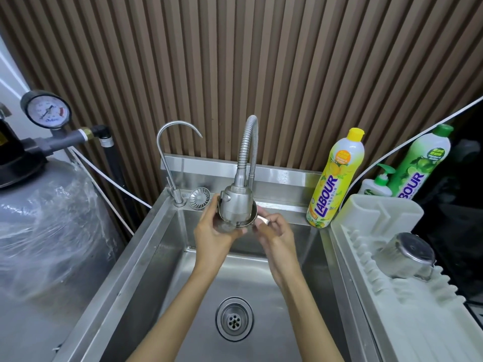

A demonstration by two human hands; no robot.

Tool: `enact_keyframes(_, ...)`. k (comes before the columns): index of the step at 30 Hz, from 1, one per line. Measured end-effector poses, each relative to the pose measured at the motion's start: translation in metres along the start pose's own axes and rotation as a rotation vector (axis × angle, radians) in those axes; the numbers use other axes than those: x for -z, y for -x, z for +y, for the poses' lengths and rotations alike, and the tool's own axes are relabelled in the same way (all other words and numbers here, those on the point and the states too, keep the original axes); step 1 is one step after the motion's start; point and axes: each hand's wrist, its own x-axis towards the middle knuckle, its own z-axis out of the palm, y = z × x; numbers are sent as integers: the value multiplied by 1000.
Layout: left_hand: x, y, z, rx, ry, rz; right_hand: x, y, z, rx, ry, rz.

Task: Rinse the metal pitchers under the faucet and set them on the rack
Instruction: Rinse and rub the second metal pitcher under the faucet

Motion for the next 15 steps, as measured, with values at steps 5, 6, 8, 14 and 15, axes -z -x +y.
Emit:
enact_keyframes(5, 13, 11, 11, -128, -273, 61, 3, 5, 18, -173, -100, -49)
enact_keyframes(6, 14, 14, 11, -102, -327, 84, 4, 8, 15, -184, -33, -44)
enact_keyframes(8, 14, 19, 5, -32, -362, 95, 7, 12, 6, -193, 107, -16)
enact_keyframes(14, 6, 26, -6, 172, -111, -63, 11, 13, -28, 18, 771, 193)
enact_keyframes(15, 4, 26, -9, 204, -47, -110, 10, 13, -31, 76, 856, 206)
